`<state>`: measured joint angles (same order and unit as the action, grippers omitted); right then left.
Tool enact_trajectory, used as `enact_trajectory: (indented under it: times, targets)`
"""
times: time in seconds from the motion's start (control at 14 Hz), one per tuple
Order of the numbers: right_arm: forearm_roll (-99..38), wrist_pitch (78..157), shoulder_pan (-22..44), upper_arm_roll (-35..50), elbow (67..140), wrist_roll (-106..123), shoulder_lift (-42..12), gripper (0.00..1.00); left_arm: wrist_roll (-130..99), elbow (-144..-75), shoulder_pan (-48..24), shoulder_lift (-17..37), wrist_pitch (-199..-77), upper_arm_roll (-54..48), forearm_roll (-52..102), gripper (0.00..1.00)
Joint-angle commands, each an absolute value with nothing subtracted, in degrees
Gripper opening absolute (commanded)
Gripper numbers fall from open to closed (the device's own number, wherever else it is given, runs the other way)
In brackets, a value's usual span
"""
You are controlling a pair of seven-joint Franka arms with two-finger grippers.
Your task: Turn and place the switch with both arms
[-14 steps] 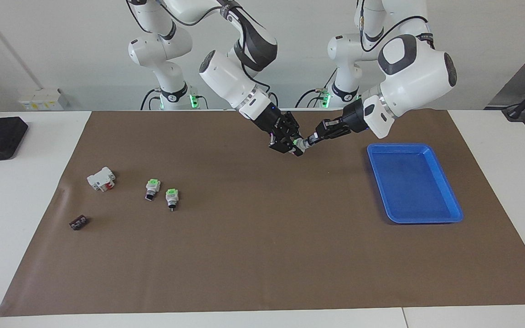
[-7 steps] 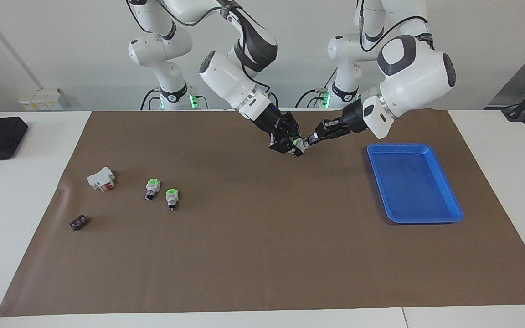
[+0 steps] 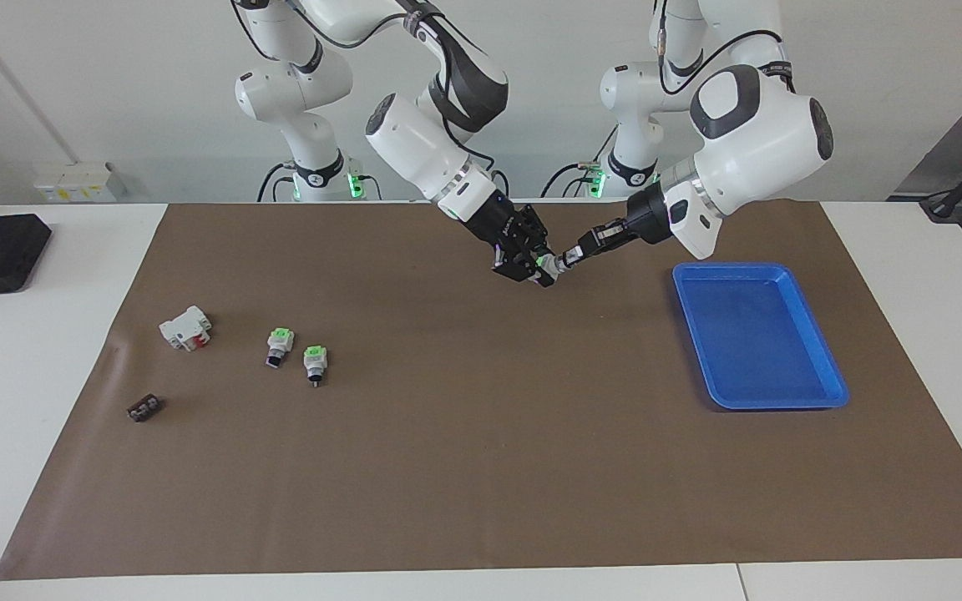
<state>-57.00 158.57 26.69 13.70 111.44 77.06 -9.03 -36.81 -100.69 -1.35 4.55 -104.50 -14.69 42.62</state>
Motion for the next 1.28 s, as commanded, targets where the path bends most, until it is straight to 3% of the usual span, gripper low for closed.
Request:
enact_trajectory:
  times: [0.0, 1.21]
  targets:
    - [-56.9, 159.9, 26.7, 13.8, 111.4, 75.7, -9.1, 0.00, -47.6, -103.2, -3.0, 2.2, -104.9, -14.0, 42.4, 0.00]
    - [-56.9, 159.9, 26.8, 13.9, 111.4, 73.9, -9.1, 0.00, -98.8, -103.0, -3.3, 1.7, -105.0, -14.0, 30.7, 0.00]
